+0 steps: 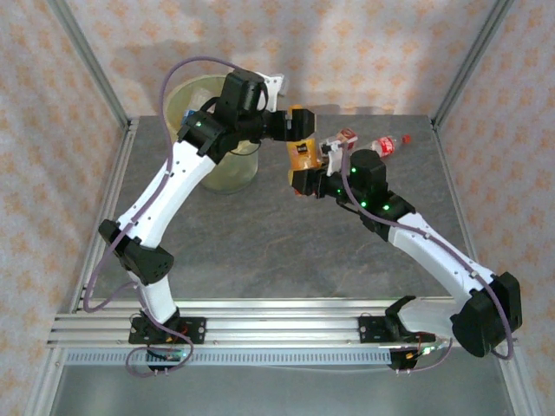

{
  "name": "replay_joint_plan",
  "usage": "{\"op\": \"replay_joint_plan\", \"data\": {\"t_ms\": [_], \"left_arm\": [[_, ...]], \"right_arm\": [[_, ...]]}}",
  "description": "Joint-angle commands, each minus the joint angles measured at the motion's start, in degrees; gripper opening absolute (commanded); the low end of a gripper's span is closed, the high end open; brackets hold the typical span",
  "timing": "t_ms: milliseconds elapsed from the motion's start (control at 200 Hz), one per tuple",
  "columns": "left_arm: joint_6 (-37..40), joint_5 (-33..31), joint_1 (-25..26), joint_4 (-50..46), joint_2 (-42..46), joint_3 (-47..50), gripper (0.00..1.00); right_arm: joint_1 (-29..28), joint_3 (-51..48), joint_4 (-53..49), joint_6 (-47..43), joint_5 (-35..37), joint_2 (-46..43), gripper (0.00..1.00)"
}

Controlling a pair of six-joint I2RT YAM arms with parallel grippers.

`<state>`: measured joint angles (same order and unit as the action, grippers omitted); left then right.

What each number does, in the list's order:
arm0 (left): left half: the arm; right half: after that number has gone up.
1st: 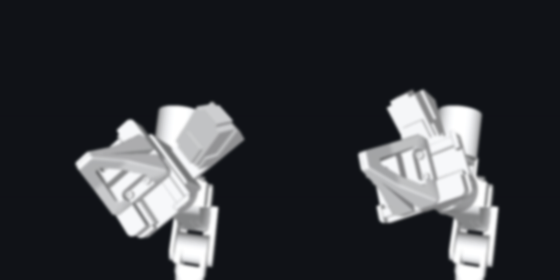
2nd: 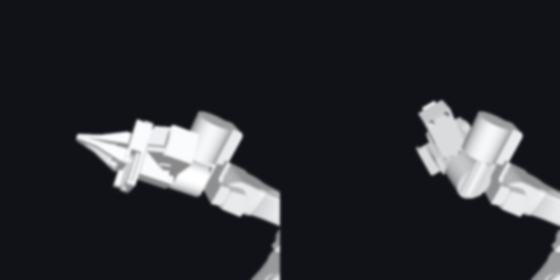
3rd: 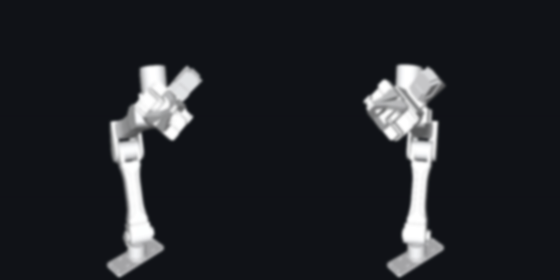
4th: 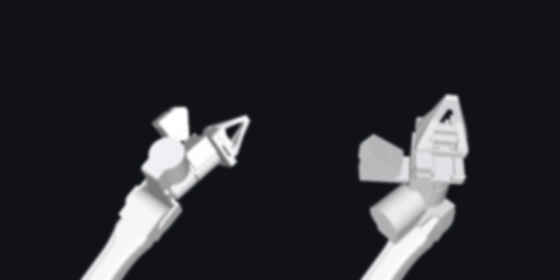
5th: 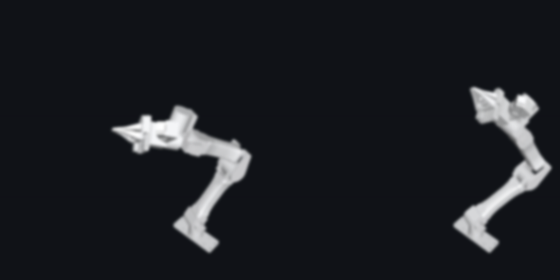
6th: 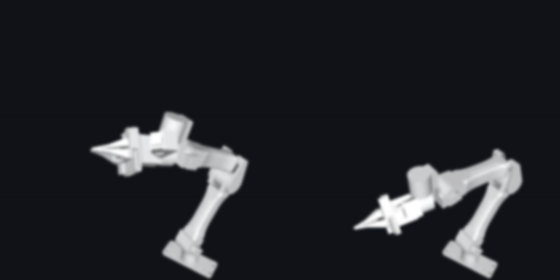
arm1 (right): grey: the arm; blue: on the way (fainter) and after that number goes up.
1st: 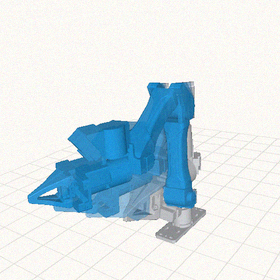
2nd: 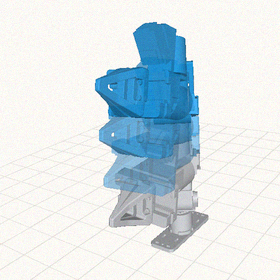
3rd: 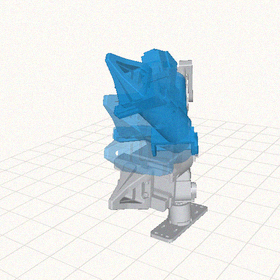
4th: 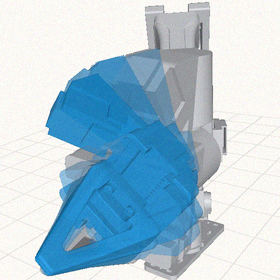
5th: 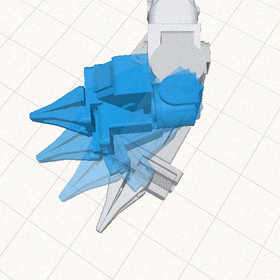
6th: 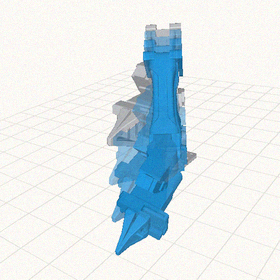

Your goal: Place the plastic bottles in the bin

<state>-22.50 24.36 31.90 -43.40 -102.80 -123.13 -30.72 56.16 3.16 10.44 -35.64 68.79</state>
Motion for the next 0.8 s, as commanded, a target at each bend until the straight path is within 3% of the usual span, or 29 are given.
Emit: {"op": "replay_joint_plan", "data": {"t_ms": [0, 395, 565, 686, 796], "left_arm": [[0.0, -2.2, 0.5, 0.7, 1.5, 0.9, 0.9], [-2.9, 1.0, 0.5, 4.3, 4.0, 7.2, 0.92], [-5.7, 6.1, 0.4, 7.2, 3.3, 8.4, 0.77], [-6.1, 6.2, 0.5, 7.9, 3.2, 8.6, 0.59], [-6.1, 6.0, 0.4, 8.4, 3.8, 9.0, 0.5]], "right_arm": [[-0.3, 2.3, 4.2, -0.1, -1.4, -0.4, 0.44], [-0.3, 1.6, 7.8, 0.7, 0.0, -0.7, 0.43], [-0.3, 2.3, 9.6, 1.3, -1.1, -0.1, 0.43], [-0.3, 2.8, 9.7, 1.6, -1.6, 0.7, 0.43], [-0.3, 2.6, 9.4, 1.5, -1.2, 0.7, 0.43]]}}
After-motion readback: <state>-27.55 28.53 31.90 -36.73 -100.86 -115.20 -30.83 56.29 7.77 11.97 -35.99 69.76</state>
